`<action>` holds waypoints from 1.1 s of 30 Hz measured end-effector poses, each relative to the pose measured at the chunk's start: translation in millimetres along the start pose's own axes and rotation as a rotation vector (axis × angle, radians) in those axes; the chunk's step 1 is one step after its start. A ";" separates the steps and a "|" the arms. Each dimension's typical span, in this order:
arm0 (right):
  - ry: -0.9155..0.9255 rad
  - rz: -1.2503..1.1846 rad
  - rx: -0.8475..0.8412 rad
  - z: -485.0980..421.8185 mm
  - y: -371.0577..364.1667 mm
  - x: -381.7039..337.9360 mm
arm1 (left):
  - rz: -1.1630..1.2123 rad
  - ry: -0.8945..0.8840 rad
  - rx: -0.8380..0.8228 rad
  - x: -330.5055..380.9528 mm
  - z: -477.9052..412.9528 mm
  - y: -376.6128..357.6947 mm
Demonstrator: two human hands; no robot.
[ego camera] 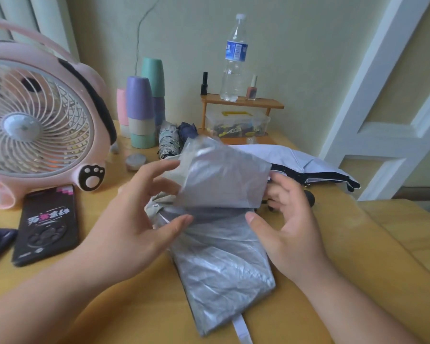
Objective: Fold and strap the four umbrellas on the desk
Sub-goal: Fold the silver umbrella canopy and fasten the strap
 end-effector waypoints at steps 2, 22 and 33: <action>0.028 -0.022 0.006 3.0 2.8 -4.7 | -0.004 -0.050 -0.025 2.2 2.1 -1.2; -0.204 -0.030 -0.261 3.0 34.7 -2.5 | -0.177 -0.251 -0.333 12.1 6.6 8.6; -0.244 -0.493 -0.427 3.3 35.4 -7.8 | 0.402 -0.111 -0.367 22.2 14.9 1.8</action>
Point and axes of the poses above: each hand's wrist, its own z-axis away from the middle knuckle, its own y-axis out of the back of the hand, x = y × z, the point moved 1 cm from there along -z, towards the middle knuckle, and after that the axes turned 15 degrees about -x, right-handed, at the moved point
